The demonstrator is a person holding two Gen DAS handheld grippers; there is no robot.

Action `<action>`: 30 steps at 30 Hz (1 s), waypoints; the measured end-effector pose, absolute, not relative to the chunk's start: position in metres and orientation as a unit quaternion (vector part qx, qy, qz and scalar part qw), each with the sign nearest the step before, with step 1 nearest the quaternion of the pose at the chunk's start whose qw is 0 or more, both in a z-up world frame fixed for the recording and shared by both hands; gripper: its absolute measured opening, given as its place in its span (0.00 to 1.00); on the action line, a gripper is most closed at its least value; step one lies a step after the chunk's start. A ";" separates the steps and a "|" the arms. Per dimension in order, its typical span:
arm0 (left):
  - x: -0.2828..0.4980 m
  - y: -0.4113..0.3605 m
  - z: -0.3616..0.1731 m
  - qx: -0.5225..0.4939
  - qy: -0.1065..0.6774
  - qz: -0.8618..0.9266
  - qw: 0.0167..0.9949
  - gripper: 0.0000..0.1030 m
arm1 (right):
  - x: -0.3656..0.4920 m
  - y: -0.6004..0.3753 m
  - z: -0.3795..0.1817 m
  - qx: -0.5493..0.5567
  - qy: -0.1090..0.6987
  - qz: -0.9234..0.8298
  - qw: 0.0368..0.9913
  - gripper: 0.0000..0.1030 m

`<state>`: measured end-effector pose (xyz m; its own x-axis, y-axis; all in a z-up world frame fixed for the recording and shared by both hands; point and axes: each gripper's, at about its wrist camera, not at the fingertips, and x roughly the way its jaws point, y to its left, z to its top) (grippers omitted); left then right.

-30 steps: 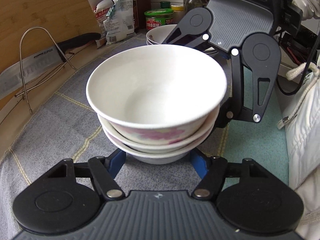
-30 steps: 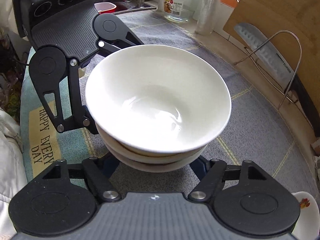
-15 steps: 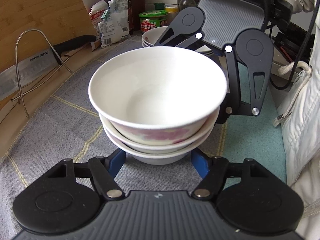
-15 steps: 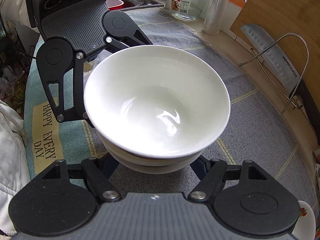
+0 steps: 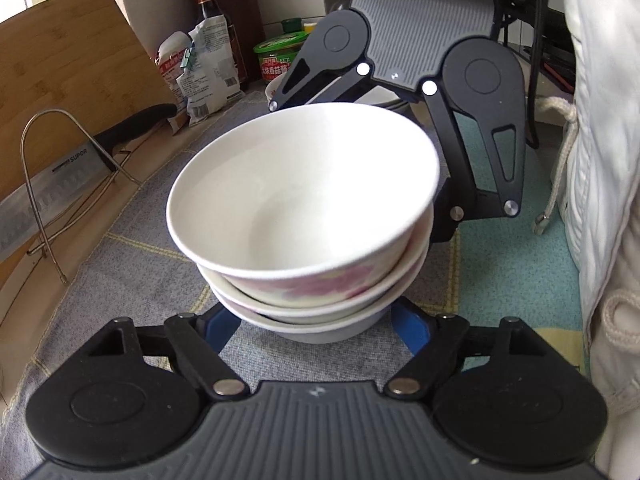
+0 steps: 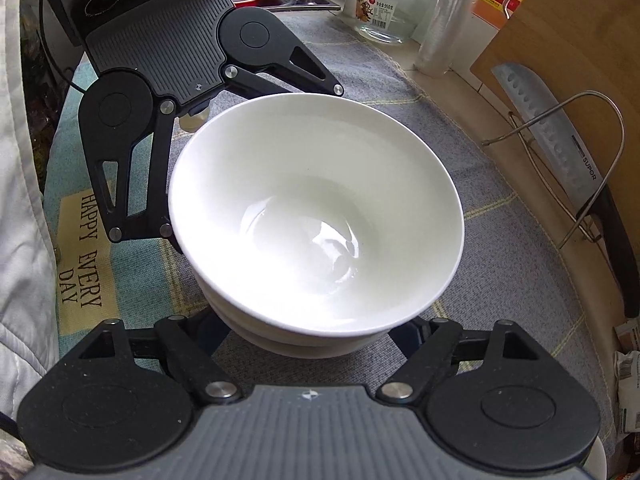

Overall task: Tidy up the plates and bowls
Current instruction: 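Lift the bowl stack with both grippers and carry it toward the plate stack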

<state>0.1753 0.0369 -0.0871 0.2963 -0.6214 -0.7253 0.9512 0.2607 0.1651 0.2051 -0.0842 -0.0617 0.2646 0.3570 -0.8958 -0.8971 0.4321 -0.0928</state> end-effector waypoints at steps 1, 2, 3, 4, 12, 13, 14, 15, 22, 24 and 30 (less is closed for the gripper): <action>0.178 0.037 -0.087 0.297 0.275 -0.529 0.746 0.80 | 0.206 -0.084 -0.062 -0.315 0.429 0.431 0.729 0.84; 0.179 0.038 -0.087 0.292 0.277 -0.532 0.745 0.80 | 0.207 -0.085 -0.062 -0.315 0.429 0.432 0.728 0.85; 0.179 0.040 -0.086 0.285 0.282 -0.535 0.743 0.79 | 0.207 -0.085 -0.062 -0.314 0.428 0.433 0.728 0.86; 0.181 0.041 -0.085 0.281 0.286 -0.538 0.741 0.79 | 0.208 -0.084 -0.063 -0.314 0.429 0.433 0.728 0.87; 0.194 0.045 -0.087 0.242 0.303 -0.560 0.732 0.79 | 0.206 -0.085 -0.062 -0.314 0.419 0.432 0.734 0.87; 0.194 0.046 -0.087 0.242 0.302 -0.562 0.731 0.79 | 0.207 -0.086 -0.061 -0.305 0.422 0.432 0.736 0.88; 0.195 0.046 -0.086 0.240 0.304 -0.564 0.729 0.79 | 0.208 -0.086 -0.060 -0.299 0.425 0.431 0.737 0.88; 0.196 0.047 -0.086 0.238 0.305 -0.565 0.728 0.79 | 0.208 -0.087 -0.060 -0.297 0.425 0.431 0.739 0.88; 0.200 0.042 -0.084 0.242 0.313 -0.568 0.722 0.79 | 0.207 -0.089 -0.056 -0.283 0.432 0.425 0.744 0.88; 0.200 0.042 -0.085 0.241 0.314 -0.566 0.723 0.79 | 0.206 -0.089 -0.055 -0.280 0.435 0.423 0.744 0.88; 0.200 0.041 -0.085 0.241 0.316 -0.563 0.724 0.80 | 0.204 -0.090 -0.054 -0.282 0.432 0.419 0.748 0.88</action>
<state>0.2002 0.0413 -0.0849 0.1656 -0.6634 -0.7297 0.9683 0.2495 -0.0071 0.2039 -0.0896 -0.0542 0.2766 0.3826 -0.8816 -0.8694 0.4904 -0.0600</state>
